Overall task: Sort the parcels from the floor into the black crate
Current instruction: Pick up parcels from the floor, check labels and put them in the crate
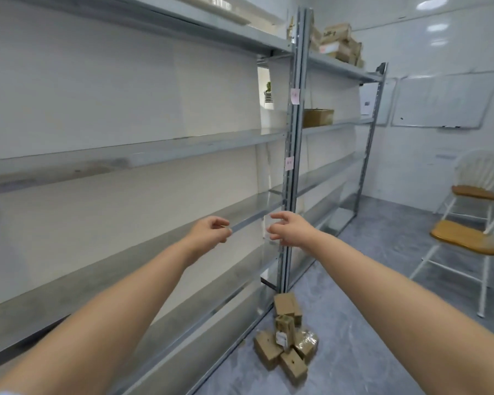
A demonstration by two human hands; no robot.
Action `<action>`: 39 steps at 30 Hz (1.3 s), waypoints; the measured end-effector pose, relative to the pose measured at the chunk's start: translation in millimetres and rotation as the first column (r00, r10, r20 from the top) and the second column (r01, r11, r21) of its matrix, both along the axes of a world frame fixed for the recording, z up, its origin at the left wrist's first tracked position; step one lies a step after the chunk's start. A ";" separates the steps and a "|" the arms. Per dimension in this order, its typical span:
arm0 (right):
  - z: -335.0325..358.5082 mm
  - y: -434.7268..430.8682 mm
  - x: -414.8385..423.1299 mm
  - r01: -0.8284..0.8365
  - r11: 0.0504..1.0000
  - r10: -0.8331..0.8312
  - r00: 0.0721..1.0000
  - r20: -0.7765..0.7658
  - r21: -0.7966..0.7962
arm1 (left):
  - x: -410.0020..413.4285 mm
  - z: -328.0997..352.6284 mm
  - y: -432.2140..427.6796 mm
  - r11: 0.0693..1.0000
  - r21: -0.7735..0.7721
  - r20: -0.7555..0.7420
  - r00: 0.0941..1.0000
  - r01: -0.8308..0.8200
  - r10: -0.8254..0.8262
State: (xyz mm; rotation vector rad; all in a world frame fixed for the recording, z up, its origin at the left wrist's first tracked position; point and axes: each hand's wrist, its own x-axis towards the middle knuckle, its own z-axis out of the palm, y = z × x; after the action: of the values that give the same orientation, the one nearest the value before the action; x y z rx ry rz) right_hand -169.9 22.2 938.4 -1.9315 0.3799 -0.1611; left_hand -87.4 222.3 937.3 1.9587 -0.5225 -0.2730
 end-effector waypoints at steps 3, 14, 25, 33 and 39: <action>6.0 -60.6 -2.0 0.036 0.999 -0.036 0.999 0.026 -0.019 | 5.7 4.9 -61.5 0.999 -0.016 0.009 0.999 0.032 -0.032; -8.4 -276.7 23.9 0.098 0.991 -0.100 0.995 -0.009 -0.086 | 46.4 -22.9 -273.8 0.997 -0.067 -0.060 0.998 0.030 -0.034; -46.3 -392.5 151.4 0.084 0.996 -0.086 0.994 -0.065 -0.036 | 177.1 -51.7 -405.0 0.997 -0.051 -0.101 0.992 0.065 -0.070; -62.6 -472.5 256.9 0.127 0.992 -0.126 0.990 -0.057 0.001 | 276.3 -58.8 -482.6 0.994 -0.038 -0.154 0.983 0.099 -0.104; -115.1 -521.8 335.9 -0.012 1.000 0.013 0.985 -0.171 0.005 | 329.5 -105.7 -503.2 0.999 -0.025 -0.249 0.968 -0.035 0.027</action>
State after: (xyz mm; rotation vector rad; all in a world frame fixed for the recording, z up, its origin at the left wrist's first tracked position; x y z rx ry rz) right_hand 166.0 -499.5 823.3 -1.9489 0.4814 0.0145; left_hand 242.2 -280.8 831.6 1.8689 -0.3302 -0.4809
